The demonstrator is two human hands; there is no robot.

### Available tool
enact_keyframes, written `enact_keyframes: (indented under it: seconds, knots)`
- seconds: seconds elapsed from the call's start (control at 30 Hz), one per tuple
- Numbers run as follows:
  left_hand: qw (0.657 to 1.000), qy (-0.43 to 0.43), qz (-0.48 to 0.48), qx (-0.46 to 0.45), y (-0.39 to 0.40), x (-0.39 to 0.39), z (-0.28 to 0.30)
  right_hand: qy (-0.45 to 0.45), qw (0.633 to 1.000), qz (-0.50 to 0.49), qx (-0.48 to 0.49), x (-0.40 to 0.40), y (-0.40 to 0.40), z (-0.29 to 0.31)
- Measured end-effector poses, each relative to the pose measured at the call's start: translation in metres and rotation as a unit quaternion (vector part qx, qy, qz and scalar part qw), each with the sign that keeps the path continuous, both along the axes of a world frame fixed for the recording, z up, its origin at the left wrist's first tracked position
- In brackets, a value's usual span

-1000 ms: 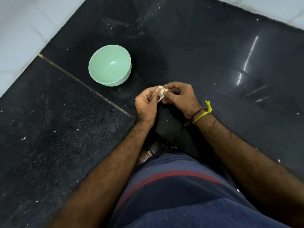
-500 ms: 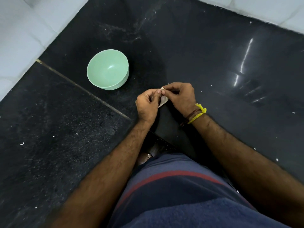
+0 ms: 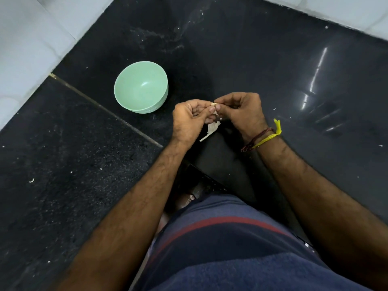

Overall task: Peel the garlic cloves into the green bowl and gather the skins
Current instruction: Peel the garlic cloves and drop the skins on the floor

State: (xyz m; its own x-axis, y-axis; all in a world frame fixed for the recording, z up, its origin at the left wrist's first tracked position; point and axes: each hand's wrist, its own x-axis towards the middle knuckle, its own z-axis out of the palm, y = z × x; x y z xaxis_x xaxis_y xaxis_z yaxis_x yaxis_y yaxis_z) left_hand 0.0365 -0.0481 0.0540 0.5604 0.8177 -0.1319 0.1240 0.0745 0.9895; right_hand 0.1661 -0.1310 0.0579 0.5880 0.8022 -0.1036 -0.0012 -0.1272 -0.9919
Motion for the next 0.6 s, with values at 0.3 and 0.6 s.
enact_keyframes:
  seconds: [0.3,0.6]
  knots:
    - [0.989,-0.045,0.032,-0.137,0.001,0.008,-0.005,0.117,0.992,0.035,-0.029,0.019,0.006,0.005]
    - [0.996,-0.021,-0.013,-0.091,0.009,0.015,-0.006,0.072,0.996,0.027,-0.046,0.024,0.008,0.001]
